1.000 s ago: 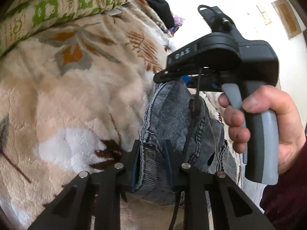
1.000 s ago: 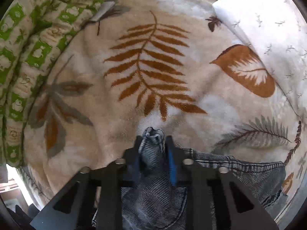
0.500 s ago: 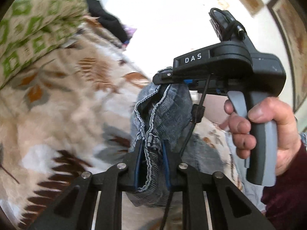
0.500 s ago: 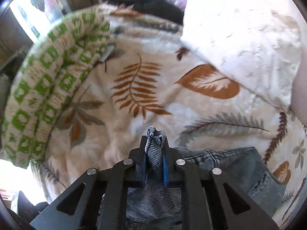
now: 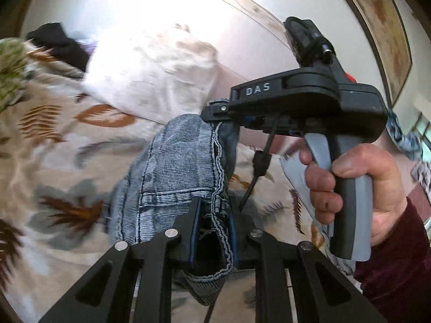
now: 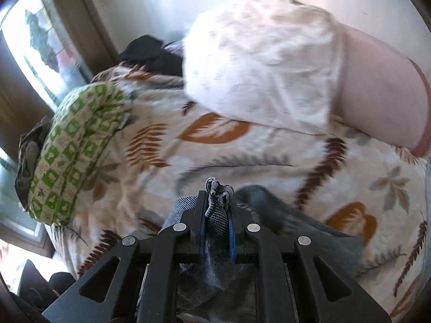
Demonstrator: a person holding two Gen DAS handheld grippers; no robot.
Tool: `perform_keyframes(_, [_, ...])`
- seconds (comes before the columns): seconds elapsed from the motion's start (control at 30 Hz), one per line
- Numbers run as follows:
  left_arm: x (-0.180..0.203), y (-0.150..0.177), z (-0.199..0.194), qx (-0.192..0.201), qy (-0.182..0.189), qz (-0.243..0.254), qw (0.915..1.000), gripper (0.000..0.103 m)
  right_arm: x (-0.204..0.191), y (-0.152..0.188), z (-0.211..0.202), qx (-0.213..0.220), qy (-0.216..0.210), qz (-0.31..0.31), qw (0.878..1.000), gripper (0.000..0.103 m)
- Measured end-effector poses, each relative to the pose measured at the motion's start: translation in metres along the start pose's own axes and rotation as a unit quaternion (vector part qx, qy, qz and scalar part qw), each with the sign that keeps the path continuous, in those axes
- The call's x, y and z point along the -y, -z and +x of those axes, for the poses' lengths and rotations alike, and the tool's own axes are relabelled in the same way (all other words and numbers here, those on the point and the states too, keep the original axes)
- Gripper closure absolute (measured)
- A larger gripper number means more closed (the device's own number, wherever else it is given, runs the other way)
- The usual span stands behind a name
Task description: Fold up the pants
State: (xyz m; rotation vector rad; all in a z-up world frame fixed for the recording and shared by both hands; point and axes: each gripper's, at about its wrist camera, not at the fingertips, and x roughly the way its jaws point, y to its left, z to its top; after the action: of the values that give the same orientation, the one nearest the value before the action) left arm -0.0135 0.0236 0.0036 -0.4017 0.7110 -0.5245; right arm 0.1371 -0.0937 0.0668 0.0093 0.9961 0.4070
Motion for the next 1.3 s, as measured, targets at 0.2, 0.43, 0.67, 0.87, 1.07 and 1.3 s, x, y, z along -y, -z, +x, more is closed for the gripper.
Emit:
perform_keyframes(0.2, [0.063,0.02,0.063,-0.049,0.007,0.037,0.9981,0.084,0.092,0.027,-0.017,0.018,-0.011,0.061,0.998,0.092])
perform_keyframes(0.43, [0.1,0.056,0.137,-0.113,-0.001,0.06,0.9918,0.093,0.179,0.061,-0.019,0.035,-0.028,0.121,0.992,0.093])
perform_keyframes(0.67, [0.099,0.073,0.157,-0.135,-0.026,0.099,0.9856,0.093,0.237,0.092,-0.012,0.042,-0.039,0.164,0.985,0.095])
perform_keyframes(0.87, [0.103,0.059,0.103,-0.123,-0.006,0.141,0.9824,0.081,0.231,0.109,-0.018,0.035,-0.079,0.18,0.98,0.091])
perform_keyframes(1.07, [0.071,0.036,0.026,-0.025,-0.079,0.203,0.9757,0.052,0.206,0.117,-0.033,0.045,-0.126,0.208,0.969,0.069])
perform_keyframes(1.3, [-0.029,0.008,0.039,-0.069,-0.139,0.151,0.9764,0.054,0.185,0.141,-0.017,0.023,-0.13,0.223,0.966,0.065])
